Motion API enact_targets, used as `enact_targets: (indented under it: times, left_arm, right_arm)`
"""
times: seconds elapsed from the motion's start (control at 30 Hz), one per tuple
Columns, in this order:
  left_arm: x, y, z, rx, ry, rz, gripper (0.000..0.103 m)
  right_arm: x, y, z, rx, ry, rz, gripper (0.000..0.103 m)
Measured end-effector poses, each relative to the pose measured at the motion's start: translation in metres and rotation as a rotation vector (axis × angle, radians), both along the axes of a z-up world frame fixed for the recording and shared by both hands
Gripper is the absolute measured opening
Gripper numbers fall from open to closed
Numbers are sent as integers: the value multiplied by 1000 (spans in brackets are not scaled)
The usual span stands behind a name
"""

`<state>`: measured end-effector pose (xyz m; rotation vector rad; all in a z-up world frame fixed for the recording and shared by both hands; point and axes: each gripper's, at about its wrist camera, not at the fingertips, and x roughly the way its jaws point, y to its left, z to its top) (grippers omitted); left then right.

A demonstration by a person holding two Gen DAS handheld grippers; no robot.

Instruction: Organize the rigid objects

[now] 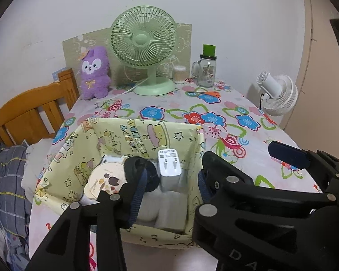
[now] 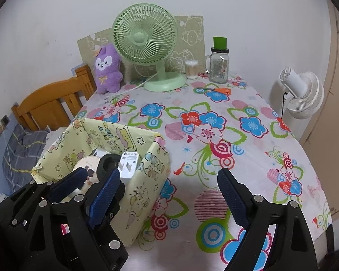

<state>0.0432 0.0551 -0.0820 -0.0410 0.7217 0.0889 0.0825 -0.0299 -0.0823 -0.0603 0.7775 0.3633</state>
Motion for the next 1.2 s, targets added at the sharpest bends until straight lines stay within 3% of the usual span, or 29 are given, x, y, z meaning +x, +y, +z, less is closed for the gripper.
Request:
enact_targets:
  times: [0.27, 0.77, 1.2]
  left_arm:
    - [-4, 7, 6, 1, -6, 37, 74]
    - [-38, -11, 47, 28, -108, -2, 103]
    - [-74, -23, 72, 24, -189, 1, 103]
  right_arm:
    - [-4, -1, 7, 1, -12, 3, 92]
    - [-39, -48, 51, 35, -94, -62, 101]
    - [-76, -102, 81, 14, -215, -138, 103]
